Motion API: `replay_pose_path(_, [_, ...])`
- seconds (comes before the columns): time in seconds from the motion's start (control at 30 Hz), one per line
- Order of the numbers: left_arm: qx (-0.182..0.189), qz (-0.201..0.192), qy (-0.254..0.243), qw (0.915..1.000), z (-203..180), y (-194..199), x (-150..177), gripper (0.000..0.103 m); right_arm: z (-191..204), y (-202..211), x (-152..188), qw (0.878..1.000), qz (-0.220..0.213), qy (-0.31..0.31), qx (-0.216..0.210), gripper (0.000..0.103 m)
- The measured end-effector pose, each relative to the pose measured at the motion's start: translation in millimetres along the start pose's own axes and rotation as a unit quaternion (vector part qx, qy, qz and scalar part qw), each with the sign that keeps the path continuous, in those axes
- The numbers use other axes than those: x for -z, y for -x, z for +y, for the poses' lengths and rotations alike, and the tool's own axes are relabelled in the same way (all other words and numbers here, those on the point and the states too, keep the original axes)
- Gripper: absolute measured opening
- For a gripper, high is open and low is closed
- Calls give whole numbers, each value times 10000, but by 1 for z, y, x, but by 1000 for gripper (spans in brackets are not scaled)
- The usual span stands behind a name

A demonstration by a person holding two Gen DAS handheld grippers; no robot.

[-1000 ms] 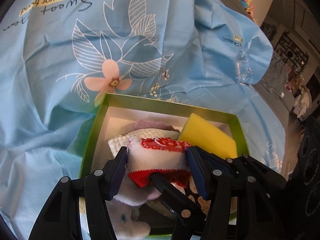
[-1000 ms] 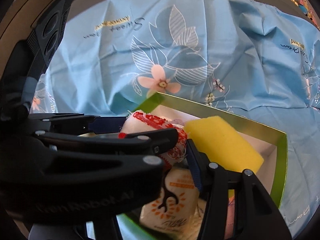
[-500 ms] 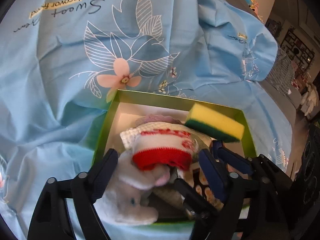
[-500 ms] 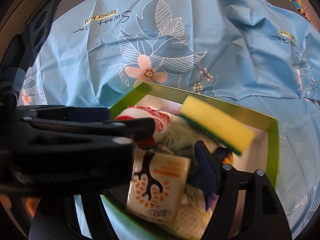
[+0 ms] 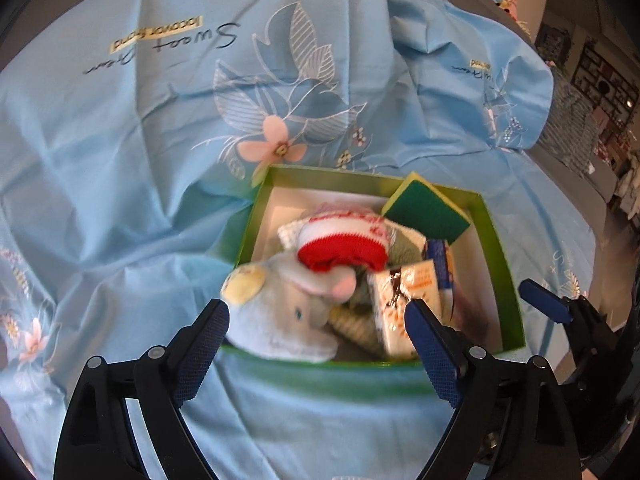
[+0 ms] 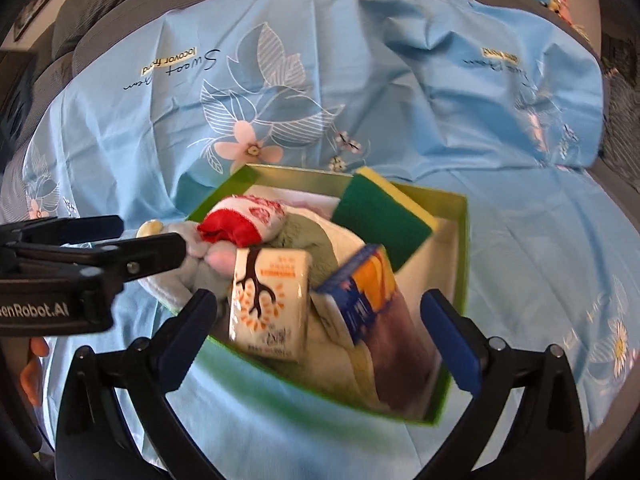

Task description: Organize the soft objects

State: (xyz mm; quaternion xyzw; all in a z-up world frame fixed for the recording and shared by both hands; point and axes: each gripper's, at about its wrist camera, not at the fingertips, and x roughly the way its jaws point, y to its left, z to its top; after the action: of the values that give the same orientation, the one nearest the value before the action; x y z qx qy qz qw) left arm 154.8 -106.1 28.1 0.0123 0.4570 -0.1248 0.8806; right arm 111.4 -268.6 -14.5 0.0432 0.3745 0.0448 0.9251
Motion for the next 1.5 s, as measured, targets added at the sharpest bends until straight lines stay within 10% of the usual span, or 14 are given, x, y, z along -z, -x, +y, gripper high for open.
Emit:
replay_pose_path(0.57, [77,309,384,9988,1,29,22,90,2,26,16,9987,381,-252,215,102])
replay_pose_path(1.03, [-886,600,302,9938,6,21,19,90,-6,31,7,9967,505,-538,353,102])
replay_pose_path(1.5, [-929,845,239,9918,1,0,14,90,-12,18,3,9952,705,-542,406,102])
